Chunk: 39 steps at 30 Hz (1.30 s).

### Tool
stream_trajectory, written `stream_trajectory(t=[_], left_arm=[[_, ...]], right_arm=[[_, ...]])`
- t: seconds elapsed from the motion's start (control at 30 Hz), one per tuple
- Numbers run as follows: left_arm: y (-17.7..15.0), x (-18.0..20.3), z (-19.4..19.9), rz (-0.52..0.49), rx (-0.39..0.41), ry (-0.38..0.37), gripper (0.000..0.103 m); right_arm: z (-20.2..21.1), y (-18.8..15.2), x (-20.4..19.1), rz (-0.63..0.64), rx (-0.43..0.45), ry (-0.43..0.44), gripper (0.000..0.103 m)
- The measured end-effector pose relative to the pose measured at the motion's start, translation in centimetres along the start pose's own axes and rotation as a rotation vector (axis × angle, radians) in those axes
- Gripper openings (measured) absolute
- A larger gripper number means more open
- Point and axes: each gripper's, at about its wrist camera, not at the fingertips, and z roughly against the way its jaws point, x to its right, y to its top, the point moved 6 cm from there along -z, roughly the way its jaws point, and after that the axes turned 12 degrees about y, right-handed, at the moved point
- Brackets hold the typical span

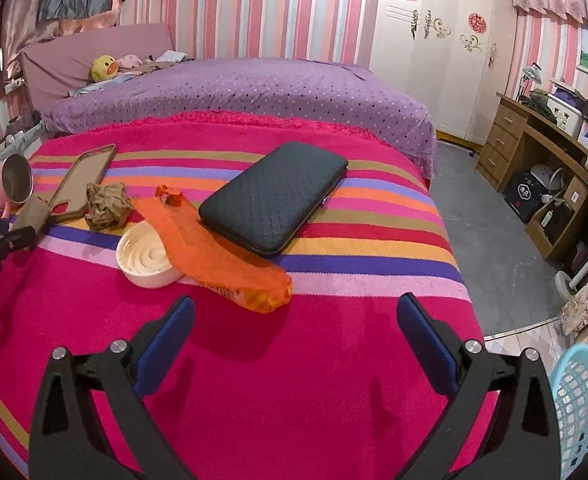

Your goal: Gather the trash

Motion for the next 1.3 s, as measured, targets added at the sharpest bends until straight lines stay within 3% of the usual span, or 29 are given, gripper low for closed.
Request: stream_trajectory(t=[0.1,0.17,0.23,0.4,0.57,0.8,0.9,1.03,1.3], left_arm=[[0.2,0.5,-0.2,-0.017,0.001,-0.005,0.079],[0.1,0.8,-0.8,-0.014,-0.024,-0.031,0.065],[0.0,0.8,-1.2,-0.010,-0.044,-0.040,0.057],[0.1,0.8,-1.0,-0.004,-0.031,-0.060,0.054],[0.0,0.8,-0.6,-0.003,-0.025,-0.050,0.054],[-0.1,0.2,-0.3,0.009,-0.018,-0.033,0.054],[-0.1,0.1,-0.3,0.017,-0.018,-0.031,0.054],[-0.1,0.2,-0.1,0.016,-0.013,-0.027,0.054],[-0.2,0.0,0.7,0.021,0.004,-0.026,0.054]], right_arm=[[-0.4,0.7,-0.8,0.027,0.010,0.016,0.098],[-0.9,0.6,-1.2,0.047,-0.008,0.024,0.097],[-1.3,0.4,-1.7,0.065,-0.028,0.029,0.097],[-1.7,0.4,-2.0,0.072,-0.041,0.045,0.092],[-2.3,1.0,-2.8,0.098,-0.040,0.066,0.075],[-2.5,1.4,-3.7,0.123,-0.031,0.124,0.021],[-2.0,1.5,-3.4,0.110,-0.007,0.134,0.009],[-1.3,1.7,-3.1,0.092,0.029,0.147,0.004],[-0.3,1.6,-3.0,0.091,0.052,0.155,0.003]])
